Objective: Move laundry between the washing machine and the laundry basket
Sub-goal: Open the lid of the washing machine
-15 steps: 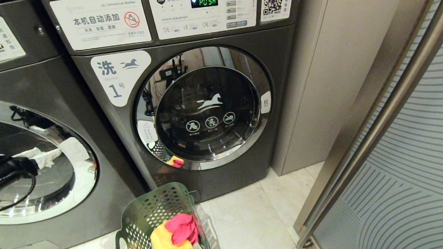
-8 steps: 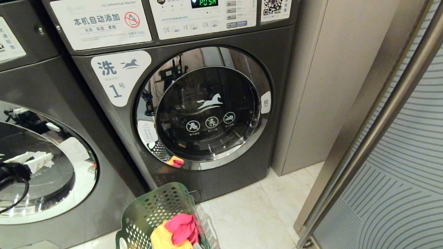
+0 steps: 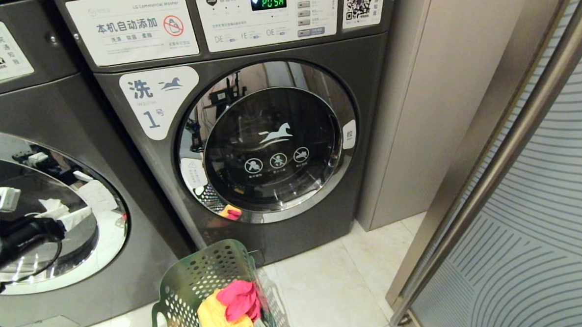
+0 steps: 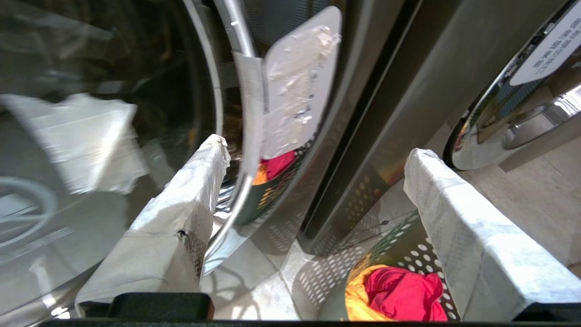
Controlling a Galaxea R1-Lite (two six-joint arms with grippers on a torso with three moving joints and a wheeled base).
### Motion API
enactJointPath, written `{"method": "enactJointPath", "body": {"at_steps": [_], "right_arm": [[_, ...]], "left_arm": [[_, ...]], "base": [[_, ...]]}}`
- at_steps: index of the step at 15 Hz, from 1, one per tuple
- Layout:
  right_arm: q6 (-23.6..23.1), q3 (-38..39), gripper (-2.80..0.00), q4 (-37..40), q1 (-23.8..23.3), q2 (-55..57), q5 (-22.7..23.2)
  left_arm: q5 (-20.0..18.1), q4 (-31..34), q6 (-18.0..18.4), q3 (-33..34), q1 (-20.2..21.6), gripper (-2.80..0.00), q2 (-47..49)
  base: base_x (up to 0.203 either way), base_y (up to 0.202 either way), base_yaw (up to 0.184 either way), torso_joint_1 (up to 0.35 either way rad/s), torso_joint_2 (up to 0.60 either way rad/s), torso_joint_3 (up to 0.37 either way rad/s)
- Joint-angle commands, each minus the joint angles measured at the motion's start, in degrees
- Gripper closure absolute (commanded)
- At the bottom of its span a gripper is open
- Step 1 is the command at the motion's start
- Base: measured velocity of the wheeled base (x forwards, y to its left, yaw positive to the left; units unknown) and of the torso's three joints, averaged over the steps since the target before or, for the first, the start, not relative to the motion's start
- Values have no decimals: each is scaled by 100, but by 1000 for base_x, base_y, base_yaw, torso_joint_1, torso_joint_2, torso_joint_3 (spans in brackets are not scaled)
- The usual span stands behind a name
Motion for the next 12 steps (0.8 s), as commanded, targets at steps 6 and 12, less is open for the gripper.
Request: {"method": "enactJointPath", "body": {"at_steps": [6,12], "right_arm": [[-4,0,0,5,0,5,4],[-4,0,0,5,0,5,4]], "left_arm": [[35,-20,22,-891,-180,-280,629],[27,14,5,-1228,-213,-280,866]], "base": [[0,0,0,0,0,0],[0,0,0,0,0,0]]}}
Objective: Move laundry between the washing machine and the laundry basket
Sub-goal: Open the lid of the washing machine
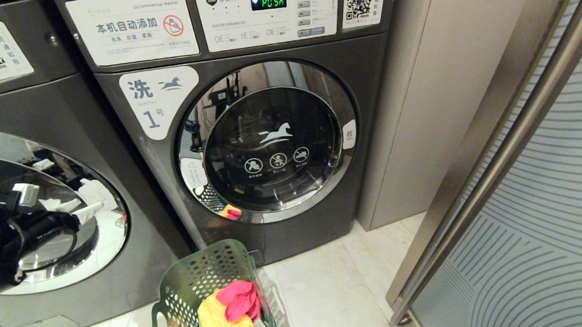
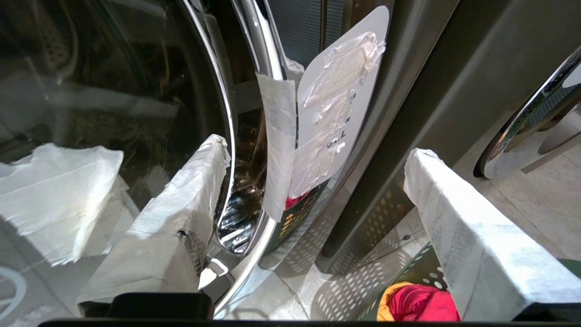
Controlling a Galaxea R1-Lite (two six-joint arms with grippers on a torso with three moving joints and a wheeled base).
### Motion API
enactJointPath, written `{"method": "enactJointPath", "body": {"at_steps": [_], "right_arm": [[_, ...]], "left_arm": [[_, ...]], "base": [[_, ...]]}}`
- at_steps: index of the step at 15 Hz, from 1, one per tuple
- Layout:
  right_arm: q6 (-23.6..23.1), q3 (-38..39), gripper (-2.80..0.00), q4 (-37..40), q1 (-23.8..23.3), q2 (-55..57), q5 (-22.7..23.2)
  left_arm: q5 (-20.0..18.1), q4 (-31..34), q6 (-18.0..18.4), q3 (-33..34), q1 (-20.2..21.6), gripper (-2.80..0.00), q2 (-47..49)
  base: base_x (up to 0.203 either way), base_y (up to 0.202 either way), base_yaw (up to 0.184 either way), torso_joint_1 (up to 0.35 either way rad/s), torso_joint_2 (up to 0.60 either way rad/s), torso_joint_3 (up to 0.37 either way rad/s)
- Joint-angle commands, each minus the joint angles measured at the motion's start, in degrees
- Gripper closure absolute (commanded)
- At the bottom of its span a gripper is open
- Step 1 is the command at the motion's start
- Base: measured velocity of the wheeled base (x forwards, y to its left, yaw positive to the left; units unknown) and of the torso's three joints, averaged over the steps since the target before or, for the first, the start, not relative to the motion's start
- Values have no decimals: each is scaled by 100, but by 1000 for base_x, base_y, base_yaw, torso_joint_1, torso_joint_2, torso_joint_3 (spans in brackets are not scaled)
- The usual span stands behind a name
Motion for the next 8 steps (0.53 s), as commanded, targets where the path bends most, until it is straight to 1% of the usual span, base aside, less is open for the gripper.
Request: {"method": "enactJointPath", "body": {"at_steps": [1,4,8], "right_arm": [[-4,0,0,5,0,5,3],[-4,0,0,5,0,5,3],[-4,0,0,5,0,5,3]], "left_arm": [[-36,-25,-8,-153,-31,-280,104],[-37,116,-11,-387,-152,-280,185],[-21,162,-11,-504,-334,-280,267]], "base": [[0,0,0,0,0,0],[0,0,0,0,0,0],[0,0,0,0,0,0]]}}
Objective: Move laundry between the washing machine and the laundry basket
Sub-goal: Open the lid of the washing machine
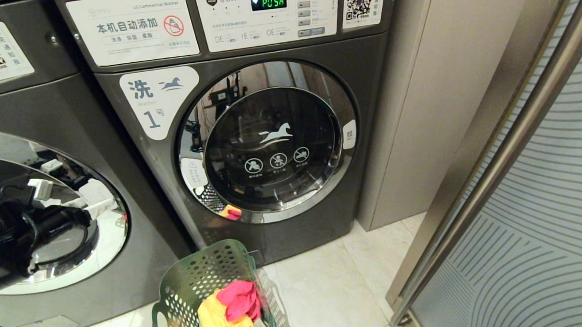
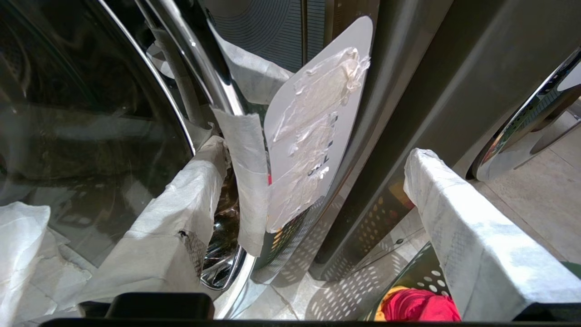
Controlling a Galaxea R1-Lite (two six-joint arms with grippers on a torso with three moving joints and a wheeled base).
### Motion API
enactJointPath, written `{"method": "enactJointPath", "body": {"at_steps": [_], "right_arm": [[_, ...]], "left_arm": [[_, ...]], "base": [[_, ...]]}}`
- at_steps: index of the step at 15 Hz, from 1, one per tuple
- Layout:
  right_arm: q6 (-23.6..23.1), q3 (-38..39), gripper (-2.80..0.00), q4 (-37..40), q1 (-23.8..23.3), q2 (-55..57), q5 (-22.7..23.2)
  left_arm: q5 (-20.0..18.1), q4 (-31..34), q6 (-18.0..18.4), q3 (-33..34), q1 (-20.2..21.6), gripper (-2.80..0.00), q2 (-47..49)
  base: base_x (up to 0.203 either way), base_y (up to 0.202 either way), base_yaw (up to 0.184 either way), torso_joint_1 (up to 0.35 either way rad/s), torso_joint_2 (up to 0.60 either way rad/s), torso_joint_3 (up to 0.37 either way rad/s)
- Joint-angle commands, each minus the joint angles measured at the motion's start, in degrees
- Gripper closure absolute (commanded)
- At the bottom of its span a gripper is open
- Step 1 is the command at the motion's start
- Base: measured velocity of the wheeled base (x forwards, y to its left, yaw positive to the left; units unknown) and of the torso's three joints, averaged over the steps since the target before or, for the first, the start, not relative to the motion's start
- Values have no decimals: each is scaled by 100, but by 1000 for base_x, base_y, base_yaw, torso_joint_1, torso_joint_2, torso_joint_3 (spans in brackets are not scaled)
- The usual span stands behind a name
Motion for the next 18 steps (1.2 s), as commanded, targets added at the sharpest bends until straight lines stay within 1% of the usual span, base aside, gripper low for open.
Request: {"method": "enactJointPath", "body": {"at_steps": [1,5,7,9,17,18], "right_arm": [[-4,0,0,5,0,5,3],[-4,0,0,5,0,5,3],[-4,0,0,5,0,5,3],[-4,0,0,5,0,5,3],[-4,0,0,5,0,5,3],[-4,0,0,5,0,5,3]], "left_arm": [[-15,-44,3,-74,-90,-280,68],[-49,-41,-14,-322,-108,-280,234],[-101,-41,-24,-337,-107,-280,243],[-287,-50,-50,-338,-107,-280,234],[-347,-91,-68,-329,-160,-280,234],[-490,-104,-68,-313,-152,-280,221]], "base": [[0,0,0,0,0,0],[0,0,0,0,0,0],[0,0,0,0,0,0],[0,0,0,0,0,0],[0,0,0,0,0,0],[0,0,0,0,0,0]]}}
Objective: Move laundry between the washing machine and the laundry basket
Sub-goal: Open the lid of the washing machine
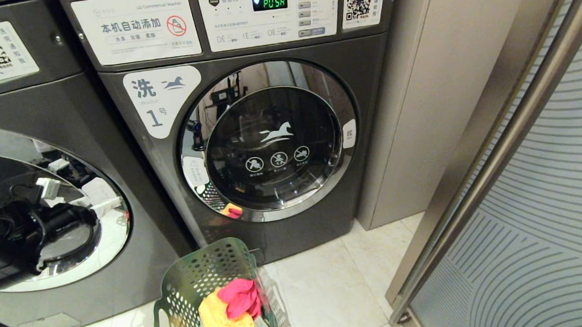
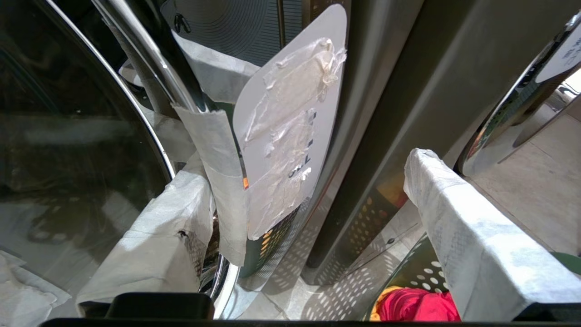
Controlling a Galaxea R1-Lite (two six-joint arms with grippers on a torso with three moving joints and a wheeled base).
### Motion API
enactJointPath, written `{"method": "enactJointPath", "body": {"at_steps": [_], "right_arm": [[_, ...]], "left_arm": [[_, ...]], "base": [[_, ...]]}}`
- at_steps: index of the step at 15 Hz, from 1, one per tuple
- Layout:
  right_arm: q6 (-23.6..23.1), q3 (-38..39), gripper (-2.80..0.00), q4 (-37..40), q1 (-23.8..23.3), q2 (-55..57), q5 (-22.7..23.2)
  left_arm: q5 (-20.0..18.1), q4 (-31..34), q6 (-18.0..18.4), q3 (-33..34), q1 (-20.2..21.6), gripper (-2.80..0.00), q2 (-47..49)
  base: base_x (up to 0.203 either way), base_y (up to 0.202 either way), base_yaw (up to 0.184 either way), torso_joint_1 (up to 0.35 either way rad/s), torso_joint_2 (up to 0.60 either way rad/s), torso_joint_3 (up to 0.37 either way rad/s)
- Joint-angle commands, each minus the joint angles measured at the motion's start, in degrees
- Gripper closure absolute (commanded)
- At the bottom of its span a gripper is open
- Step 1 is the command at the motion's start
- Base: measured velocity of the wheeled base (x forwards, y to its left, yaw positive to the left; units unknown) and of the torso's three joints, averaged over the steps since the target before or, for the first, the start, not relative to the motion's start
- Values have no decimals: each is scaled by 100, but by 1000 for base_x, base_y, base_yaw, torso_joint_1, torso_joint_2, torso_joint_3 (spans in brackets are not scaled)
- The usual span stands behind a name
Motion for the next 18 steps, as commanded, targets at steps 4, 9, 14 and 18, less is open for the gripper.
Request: {"method": "enactJointPath", "body": {"at_steps": [4,9,14,18], "right_arm": [[-4,-2,0,5,0,5,3],[-4,-2,0,5,0,5,3],[-4,-2,0,5,0,5,3],[-4,-2,0,5,0,5,3]], "left_arm": [[-463,-70,1,41,46,-280,-40],[-1069,-350,1,127,37,-280,-16],[-1259,-380,1,182,-7,-280,-13],[-1740,-388,1,227,-4,-280,-36]], "base": [[0,0,0,0,0,0],[0,0,0,0,0,0],[0,0,0,0,0,0],[0,0,0,0,0,0]]}}
